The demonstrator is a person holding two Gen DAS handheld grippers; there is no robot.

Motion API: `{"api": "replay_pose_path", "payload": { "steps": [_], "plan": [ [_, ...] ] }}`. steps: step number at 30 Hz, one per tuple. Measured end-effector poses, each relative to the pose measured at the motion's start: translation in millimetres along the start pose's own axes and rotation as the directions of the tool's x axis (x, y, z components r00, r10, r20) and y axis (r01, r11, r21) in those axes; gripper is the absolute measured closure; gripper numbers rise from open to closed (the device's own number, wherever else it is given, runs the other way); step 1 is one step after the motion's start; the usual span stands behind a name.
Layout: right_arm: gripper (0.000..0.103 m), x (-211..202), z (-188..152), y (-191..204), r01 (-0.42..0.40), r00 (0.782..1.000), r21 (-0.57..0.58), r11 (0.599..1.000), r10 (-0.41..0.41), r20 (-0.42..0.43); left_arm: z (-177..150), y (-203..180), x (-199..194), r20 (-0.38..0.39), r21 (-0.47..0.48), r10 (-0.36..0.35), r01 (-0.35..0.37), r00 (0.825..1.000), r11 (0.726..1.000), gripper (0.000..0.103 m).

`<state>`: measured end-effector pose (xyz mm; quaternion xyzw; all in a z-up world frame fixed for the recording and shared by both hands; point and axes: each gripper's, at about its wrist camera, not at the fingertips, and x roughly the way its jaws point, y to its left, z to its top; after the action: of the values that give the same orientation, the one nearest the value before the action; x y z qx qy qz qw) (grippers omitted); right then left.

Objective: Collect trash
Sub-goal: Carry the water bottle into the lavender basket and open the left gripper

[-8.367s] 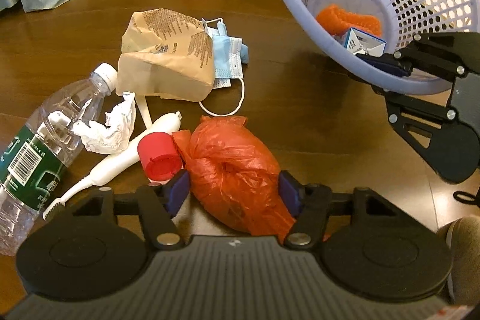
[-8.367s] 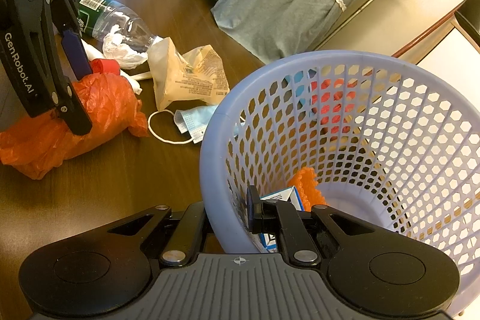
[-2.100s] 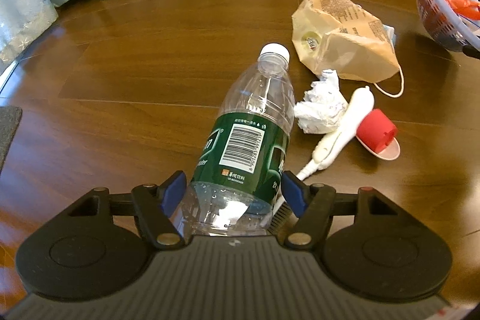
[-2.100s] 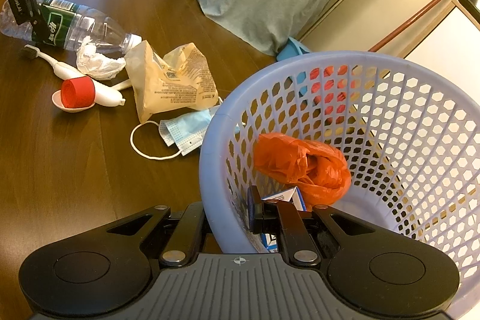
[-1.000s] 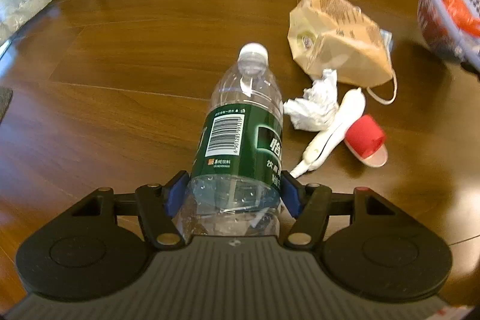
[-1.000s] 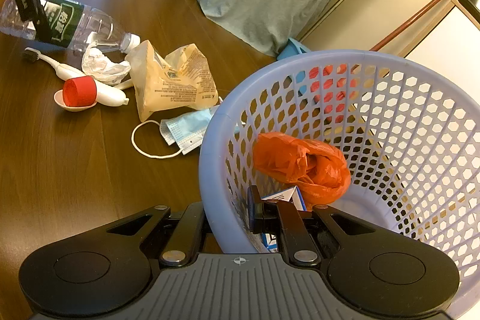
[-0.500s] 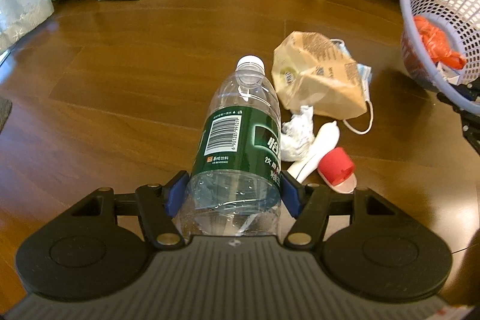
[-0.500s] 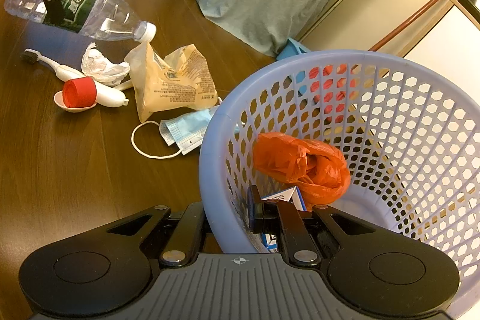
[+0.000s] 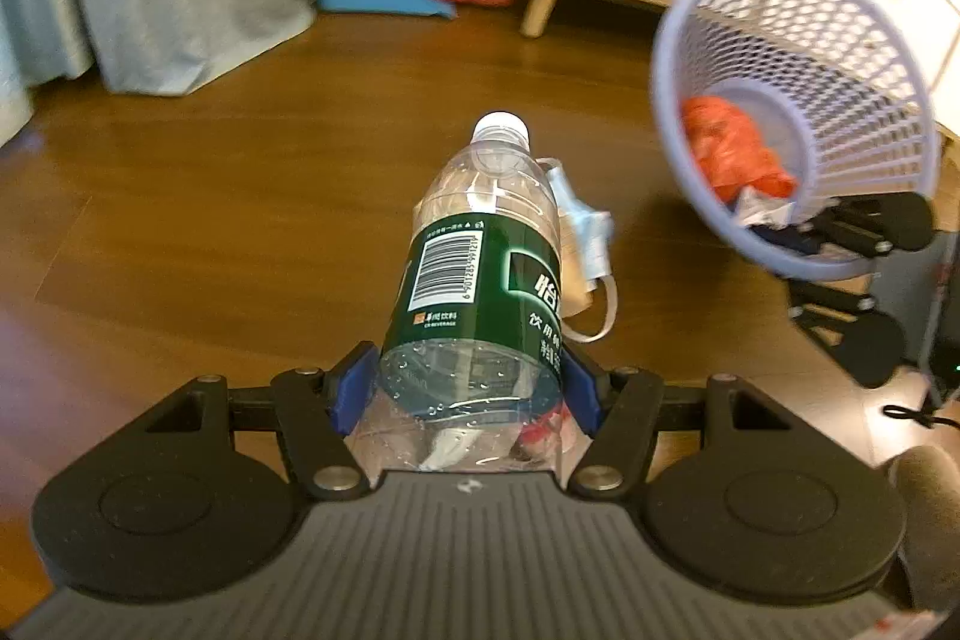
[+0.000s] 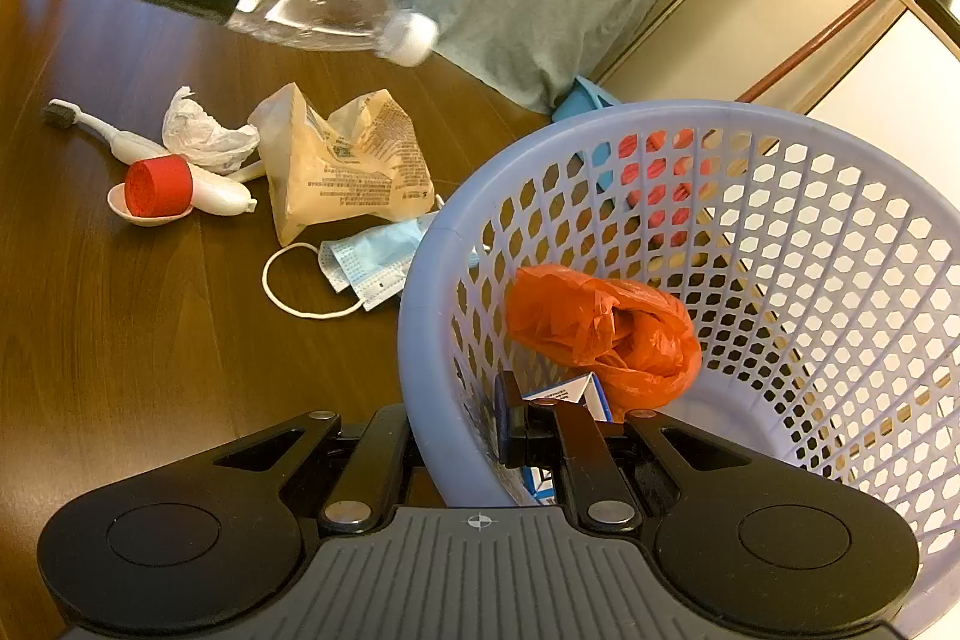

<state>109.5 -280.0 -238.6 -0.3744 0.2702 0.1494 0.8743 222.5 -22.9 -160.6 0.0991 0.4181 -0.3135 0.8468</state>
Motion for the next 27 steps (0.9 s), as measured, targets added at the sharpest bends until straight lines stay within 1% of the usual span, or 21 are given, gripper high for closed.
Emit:
{"api": "replay_pose_path", "payload": {
  "steps": [5, 10, 12, 19, 23, 27],
  "plan": [
    [0.097, 0.9, 0.7, -0.3, 0.001, 1.000, 0.007, 1.000, -0.001, 0.000, 12.3, -16.4, -8.7, 0.033, 0.038, -0.073, 0.072, 0.997, 0.997, 0.043],
    [0.097, 1.3, 0.9, -0.2, 0.001, 1.000, 0.007, 1.000, -0.001, 0.000, 23.8, -30.9, -15.5, 0.051, 0.078, -0.153, 0.149, 0.987, 0.986, 0.043],
    [0.097, 1.1, 0.7, -0.5, 0.001, 1.000, 0.007, 1.000, -0.001, 0.000, 27.5, -36.5, -18.3, 0.052, 0.097, -0.187, 0.181, 0.981, 0.979, 0.043],
    [0.097, 1.0, 1.1, -0.7, 0.000, 1.000, 0.009, 1.000, 0.000, -0.001, 46.6, -64.9, -21.9, 0.043, 0.192, -0.268, 0.256, 0.962, 0.948, 0.043],
    [0.097, 0.9, 1.9, -0.4, 0.000, 1.000, 0.011, 1.000, 0.000, -0.001, 59.0, -84.6, -17.0, 0.021, 0.248, -0.296, 0.282, 0.955, 0.927, 0.043],
    [0.097, 2.8, 2.3, -1.9, -0.003, 1.000, 0.014, 1.000, 0.003, 0.000, 75.3, -103.1, -3.3, 0.002, 0.276, -0.322, 0.309, 0.947, 0.910, 0.043]
  ]
}}
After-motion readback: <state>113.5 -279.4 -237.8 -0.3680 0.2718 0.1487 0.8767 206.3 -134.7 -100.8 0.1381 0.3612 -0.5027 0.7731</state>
